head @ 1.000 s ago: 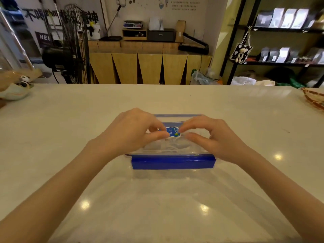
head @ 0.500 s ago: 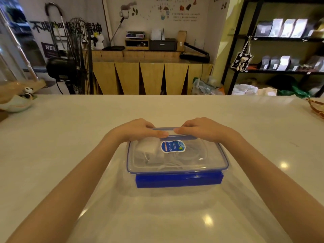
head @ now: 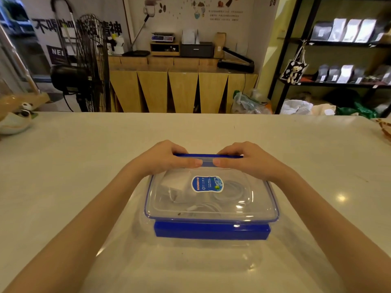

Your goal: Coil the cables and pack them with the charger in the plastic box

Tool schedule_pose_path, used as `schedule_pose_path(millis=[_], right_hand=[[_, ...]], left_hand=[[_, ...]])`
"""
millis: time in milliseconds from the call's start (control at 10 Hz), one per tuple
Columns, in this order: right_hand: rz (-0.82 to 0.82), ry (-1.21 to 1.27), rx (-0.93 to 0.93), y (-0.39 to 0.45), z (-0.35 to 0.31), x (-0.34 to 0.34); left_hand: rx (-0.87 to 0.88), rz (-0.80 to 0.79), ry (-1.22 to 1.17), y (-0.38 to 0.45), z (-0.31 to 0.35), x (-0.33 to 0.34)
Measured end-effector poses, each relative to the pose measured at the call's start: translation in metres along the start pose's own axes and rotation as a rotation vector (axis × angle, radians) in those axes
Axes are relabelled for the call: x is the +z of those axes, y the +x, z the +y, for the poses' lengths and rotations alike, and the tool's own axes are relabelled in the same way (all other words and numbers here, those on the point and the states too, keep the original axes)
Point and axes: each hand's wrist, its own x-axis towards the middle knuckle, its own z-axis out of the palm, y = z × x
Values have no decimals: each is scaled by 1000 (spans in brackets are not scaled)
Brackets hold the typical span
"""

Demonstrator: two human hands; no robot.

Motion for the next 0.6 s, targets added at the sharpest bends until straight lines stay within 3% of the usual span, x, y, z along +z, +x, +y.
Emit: schedule_pose_path(millis=[400,500,600], right_hand=[[23,138,-35,-1,0,-1],[53,51,-48,1,1,3],[182,-42,-90,-3,-7,-5]], left_hand=[[75,79,12,1,0,-1],[79,65,32,0,0,-1],[151,167,105,-1,-1,1]])
